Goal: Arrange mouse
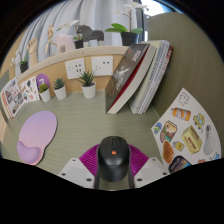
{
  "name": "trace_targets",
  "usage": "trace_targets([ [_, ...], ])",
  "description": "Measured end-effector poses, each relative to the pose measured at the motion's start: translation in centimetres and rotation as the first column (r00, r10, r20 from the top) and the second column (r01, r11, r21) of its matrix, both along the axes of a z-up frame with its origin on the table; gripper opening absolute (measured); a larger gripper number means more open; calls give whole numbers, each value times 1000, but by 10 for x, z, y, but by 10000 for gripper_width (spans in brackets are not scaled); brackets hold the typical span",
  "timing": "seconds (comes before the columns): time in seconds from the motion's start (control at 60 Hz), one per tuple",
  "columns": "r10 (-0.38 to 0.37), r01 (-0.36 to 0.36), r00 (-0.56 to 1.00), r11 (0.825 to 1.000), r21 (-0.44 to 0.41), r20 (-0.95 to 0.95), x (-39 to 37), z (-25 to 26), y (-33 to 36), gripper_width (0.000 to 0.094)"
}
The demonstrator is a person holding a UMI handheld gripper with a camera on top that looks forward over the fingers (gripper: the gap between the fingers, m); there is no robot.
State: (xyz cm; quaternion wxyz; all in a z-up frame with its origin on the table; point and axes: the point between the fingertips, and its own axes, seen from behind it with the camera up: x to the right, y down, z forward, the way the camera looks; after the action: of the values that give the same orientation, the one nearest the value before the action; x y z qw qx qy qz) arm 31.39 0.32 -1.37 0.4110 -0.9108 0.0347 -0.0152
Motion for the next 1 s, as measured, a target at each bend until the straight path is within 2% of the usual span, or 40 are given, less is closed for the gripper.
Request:
trace_targets([
  [0.1, -16, 16, 1000, 1000, -15, -7, 0, -1, 0, 331],
  [0.3, -58, 58, 998, 997, -59, 0, 1, 6, 0, 331],
  [0.383, -66, 66, 997, 998, -6, 48, -5, 44, 7, 331],
  [0.483, -76, 68, 994, 993, 100, 74, -28, 122, 19, 331],
  [0.567, -80, 57, 991, 976, 209, 103, -55, 199, 32, 332],
  [0.633, -74, 44, 993, 954, 298, 93, -87, 258, 40, 331],
  [0.717, -31, -5, 995, 925, 380, 90, -134, 317, 51, 331],
  [0.85, 44, -84, 994, 897, 435, 100, -207, 347, 76, 330],
  [0.933, 87, -117, 992, 911, 396, 91, -240, 320, 95, 329],
  [1.0, 120, -138, 990, 932, 336, 73, -263, 276, 107, 329],
])
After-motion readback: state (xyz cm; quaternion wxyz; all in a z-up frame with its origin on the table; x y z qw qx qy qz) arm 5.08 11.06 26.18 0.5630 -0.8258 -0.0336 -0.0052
